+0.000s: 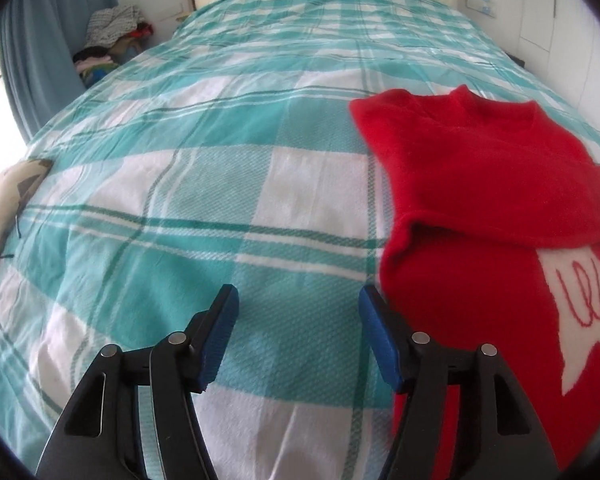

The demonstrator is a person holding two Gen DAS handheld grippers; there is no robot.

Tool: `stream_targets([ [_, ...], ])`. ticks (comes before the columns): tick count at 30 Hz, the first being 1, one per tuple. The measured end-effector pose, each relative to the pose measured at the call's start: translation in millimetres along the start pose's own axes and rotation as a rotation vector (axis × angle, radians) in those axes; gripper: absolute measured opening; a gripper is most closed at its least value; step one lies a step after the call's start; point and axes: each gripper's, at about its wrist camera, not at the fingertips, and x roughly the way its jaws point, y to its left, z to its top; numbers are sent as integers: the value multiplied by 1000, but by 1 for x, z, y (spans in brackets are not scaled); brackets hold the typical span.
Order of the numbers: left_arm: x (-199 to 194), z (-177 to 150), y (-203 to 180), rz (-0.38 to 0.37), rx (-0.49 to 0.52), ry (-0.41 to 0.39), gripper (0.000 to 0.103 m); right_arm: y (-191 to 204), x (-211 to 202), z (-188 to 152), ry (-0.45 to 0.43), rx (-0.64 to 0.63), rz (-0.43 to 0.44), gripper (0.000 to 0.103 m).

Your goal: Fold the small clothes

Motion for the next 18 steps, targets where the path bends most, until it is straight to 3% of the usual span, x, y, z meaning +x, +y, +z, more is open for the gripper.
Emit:
stream_targets([
  [5, -25, -10, 25, -67, -94, -40, 94, 0, 0, 0, 2, -2, -3, 97],
  [8, -18, -12, 30, -75, -130, -33, 94, 0, 0, 1, 0, -1, -3, 97],
  [14, 7, -20, 46, -82, -226, 57, 94, -1, 1, 0, -2, 0, -3, 97],
  [18, 10, -25, 45, -79, -228, 74, 98, 0, 0, 0, -2, 0, -3, 97],
])
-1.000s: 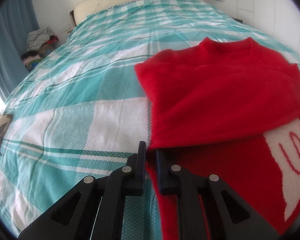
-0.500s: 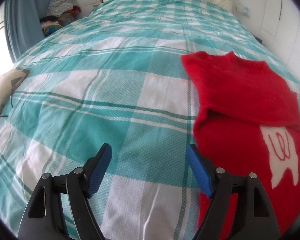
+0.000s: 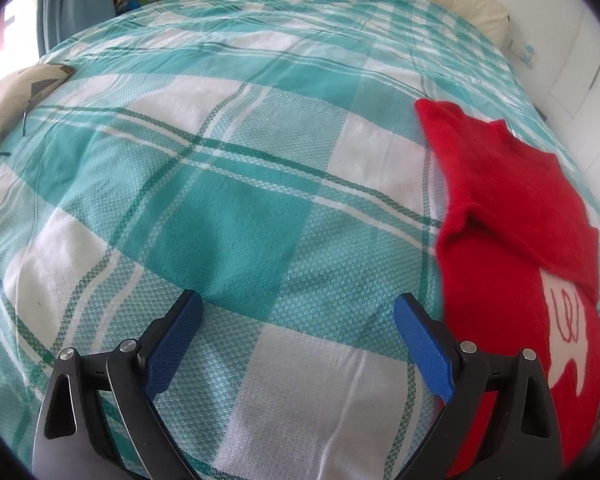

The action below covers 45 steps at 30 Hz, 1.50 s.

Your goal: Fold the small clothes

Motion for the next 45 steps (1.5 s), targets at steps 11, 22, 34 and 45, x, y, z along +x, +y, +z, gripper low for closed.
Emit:
stream_targets([
  [11, 3, -2, 0, 18, 15, 15, 102, 0, 0, 0, 0, 0, -1, 98],
  [22, 4, -2, 0, 24, 14, 21, 103, 0, 0, 0, -1, 0, -1, 98],
  [34, 5, -2, -1, 38, 23, 24, 103, 0, 0, 0, -1, -1, -1, 98],
  [45, 5, -2, -1, 38, 23, 24, 103, 0, 0, 0, -1, -1, -2, 98],
])
